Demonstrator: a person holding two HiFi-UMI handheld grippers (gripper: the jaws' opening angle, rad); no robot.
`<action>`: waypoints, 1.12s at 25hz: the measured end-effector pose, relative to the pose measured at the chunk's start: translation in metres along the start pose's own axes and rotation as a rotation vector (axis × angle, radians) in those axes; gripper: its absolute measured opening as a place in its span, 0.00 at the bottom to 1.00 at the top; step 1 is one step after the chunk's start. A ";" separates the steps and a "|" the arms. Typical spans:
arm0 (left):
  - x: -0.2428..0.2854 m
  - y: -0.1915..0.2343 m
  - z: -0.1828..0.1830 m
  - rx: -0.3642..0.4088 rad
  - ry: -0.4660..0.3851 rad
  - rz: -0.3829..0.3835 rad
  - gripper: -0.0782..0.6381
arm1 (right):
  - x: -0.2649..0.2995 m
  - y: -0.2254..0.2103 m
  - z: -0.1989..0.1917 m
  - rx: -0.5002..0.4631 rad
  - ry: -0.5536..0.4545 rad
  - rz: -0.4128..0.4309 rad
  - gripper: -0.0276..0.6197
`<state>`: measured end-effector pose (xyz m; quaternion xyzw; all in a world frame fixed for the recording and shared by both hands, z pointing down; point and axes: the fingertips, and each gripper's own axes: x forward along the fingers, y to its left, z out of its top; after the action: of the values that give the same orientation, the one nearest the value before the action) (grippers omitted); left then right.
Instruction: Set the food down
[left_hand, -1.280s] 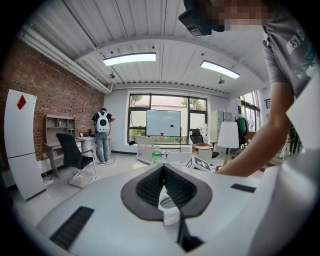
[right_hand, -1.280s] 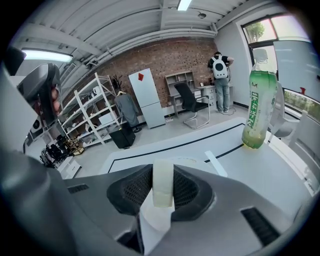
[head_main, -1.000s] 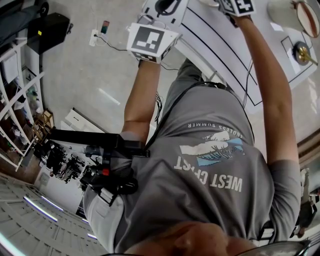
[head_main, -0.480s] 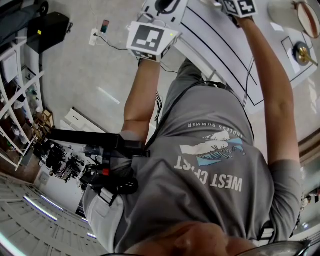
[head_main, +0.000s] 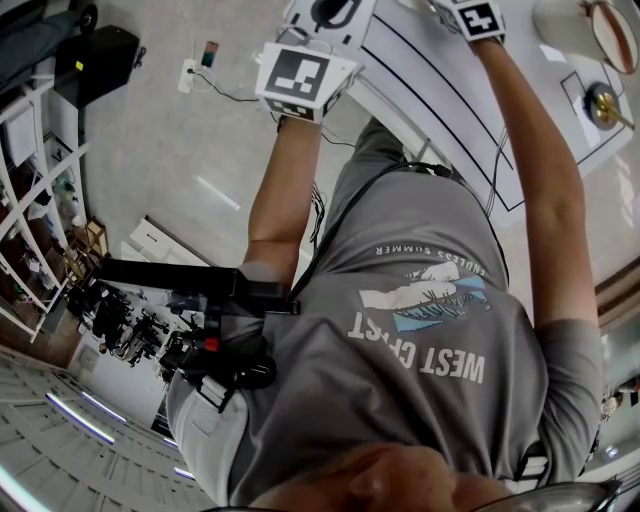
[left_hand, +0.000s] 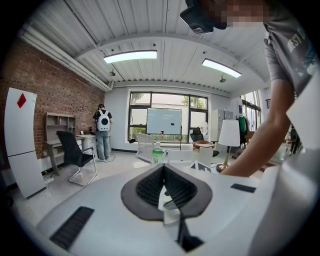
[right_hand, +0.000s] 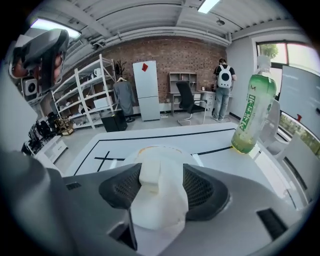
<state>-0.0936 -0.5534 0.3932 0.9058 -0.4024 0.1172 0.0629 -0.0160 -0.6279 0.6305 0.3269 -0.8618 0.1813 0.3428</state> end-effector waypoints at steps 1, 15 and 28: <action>0.001 -0.001 0.001 0.000 0.001 0.000 0.12 | -0.002 -0.003 0.000 -0.006 0.002 -0.016 0.40; 0.003 0.001 -0.001 0.017 -0.009 -0.006 0.12 | -0.023 0.004 0.035 -0.033 -0.141 -0.021 0.41; -0.003 0.007 0.011 0.026 -0.041 0.013 0.12 | -0.107 0.046 0.122 0.001 -0.456 0.071 0.05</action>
<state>-0.0994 -0.5585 0.3816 0.9061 -0.4078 0.1041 0.0420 -0.0461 -0.6137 0.4656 0.3290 -0.9278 0.1153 0.1326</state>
